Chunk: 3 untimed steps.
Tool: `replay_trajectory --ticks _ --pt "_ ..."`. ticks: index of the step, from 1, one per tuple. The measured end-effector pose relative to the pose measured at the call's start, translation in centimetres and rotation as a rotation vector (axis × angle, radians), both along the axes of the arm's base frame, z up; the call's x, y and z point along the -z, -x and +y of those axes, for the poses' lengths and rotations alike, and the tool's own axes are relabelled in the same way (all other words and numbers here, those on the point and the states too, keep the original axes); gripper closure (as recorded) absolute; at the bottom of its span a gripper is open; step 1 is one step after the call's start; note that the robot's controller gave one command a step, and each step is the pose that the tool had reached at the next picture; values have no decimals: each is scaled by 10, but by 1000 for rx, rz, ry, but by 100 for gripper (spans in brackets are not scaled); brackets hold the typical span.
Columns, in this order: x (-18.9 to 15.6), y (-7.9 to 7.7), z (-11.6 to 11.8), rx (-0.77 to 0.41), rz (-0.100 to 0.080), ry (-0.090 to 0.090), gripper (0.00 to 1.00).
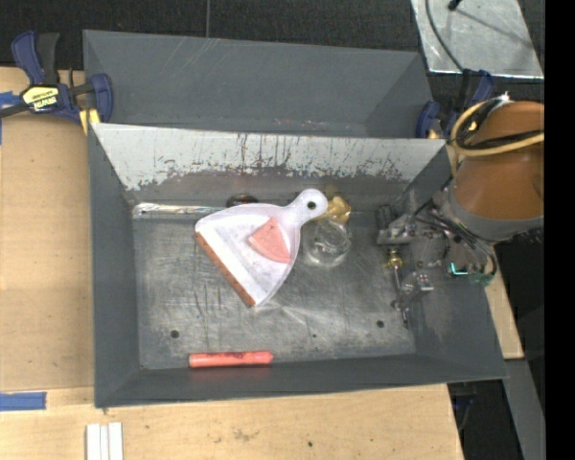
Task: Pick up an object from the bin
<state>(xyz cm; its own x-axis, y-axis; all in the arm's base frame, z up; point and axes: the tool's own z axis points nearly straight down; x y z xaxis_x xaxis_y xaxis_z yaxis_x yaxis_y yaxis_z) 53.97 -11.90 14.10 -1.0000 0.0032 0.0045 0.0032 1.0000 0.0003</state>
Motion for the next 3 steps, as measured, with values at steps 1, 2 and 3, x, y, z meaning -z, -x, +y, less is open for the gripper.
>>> replay_trajectory --ticks 1,2,3 --pt "-4 -2 0 -3 -8 1 0" --pt "30 -47 28 -186 -17 6 0" --pt "30 -70 45 -269 -5 -1 0"
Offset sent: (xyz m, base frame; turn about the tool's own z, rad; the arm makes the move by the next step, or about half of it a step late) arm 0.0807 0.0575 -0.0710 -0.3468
